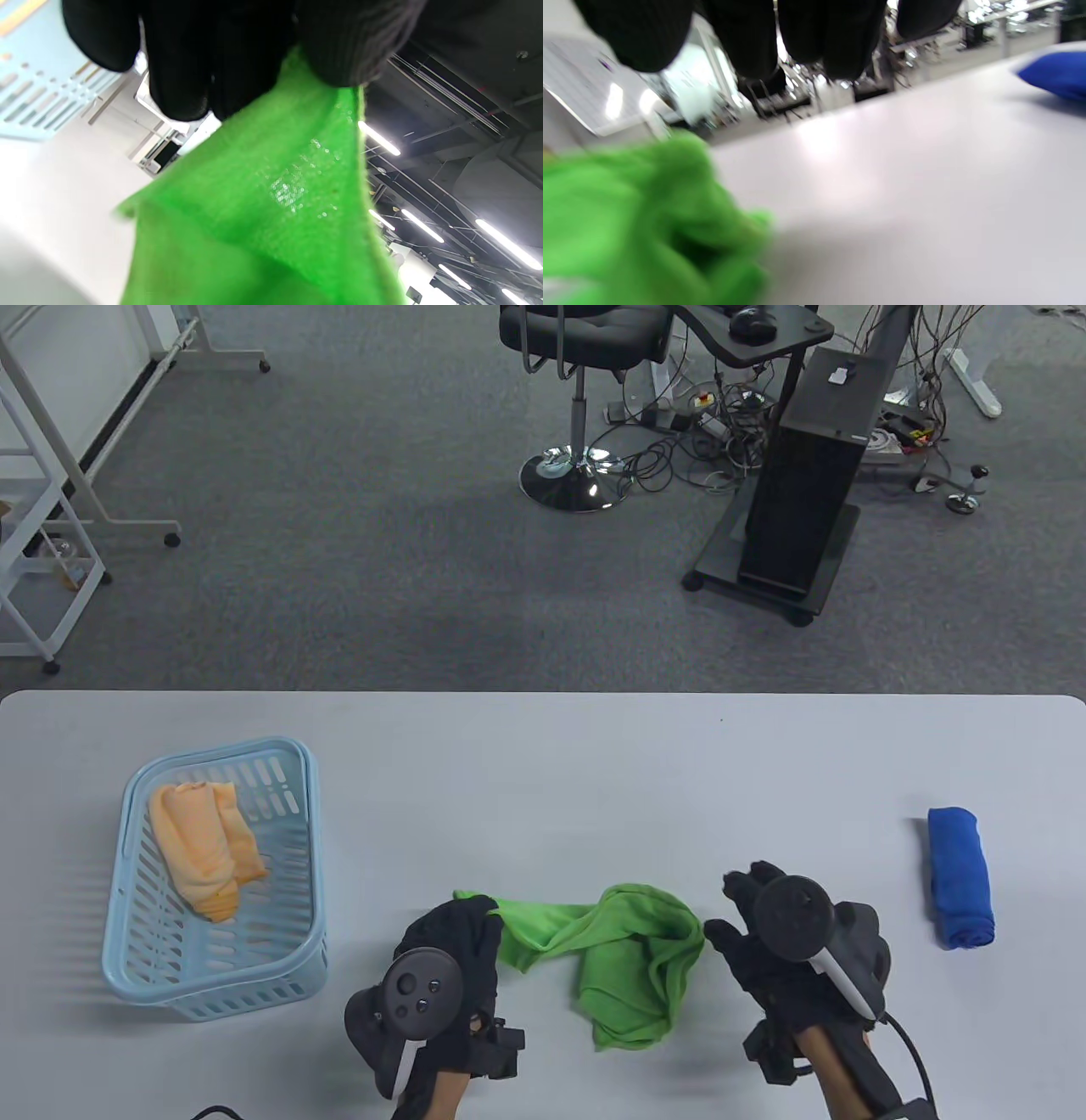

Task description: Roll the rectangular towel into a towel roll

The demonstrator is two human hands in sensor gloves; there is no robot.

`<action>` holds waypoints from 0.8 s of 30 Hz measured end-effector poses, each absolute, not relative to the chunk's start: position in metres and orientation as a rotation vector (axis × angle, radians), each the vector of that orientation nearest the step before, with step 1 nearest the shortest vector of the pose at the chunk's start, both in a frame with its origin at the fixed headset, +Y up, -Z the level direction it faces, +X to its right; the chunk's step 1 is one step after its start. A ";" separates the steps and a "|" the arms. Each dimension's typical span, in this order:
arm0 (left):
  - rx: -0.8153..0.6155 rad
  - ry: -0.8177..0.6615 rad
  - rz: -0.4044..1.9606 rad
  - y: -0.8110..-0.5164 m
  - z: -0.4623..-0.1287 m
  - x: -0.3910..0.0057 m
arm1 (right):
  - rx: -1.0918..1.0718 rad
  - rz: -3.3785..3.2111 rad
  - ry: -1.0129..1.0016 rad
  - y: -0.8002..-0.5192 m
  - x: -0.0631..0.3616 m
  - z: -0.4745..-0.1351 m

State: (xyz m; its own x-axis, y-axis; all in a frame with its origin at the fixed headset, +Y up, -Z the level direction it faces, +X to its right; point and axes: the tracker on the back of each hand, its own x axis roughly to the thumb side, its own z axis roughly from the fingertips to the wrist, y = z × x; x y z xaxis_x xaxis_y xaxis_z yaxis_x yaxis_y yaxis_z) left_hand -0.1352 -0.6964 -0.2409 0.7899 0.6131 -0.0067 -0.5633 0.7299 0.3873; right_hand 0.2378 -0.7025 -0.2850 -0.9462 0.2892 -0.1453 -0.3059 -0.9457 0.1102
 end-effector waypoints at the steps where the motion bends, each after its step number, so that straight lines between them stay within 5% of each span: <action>1: 0.384 0.139 0.640 -0.696 -0.241 -0.136 | -0.192 2.841 0.241 -0.713 0.241 -0.285; 6: 0.398 0.141 0.616 -0.695 -0.241 -0.138 | 0.078 2.859 0.694 -0.759 0.213 -0.282; 12: 0.388 0.129 0.610 -0.695 -0.241 -0.137 | 0.147 2.867 0.769 -0.779 0.148 -0.290; 16: 0.394 0.134 0.626 -0.694 -0.239 -0.140 | 0.109 3.168 0.281 -0.767 0.139 -0.300; 20: 0.381 0.125 0.636 -0.695 -0.241 -0.141 | -0.034 3.241 0.471 -0.751 0.167 -0.311; 24: 0.383 0.130 0.654 -0.695 -0.241 -0.143 | -0.309 3.307 0.310 -0.732 0.213 -0.320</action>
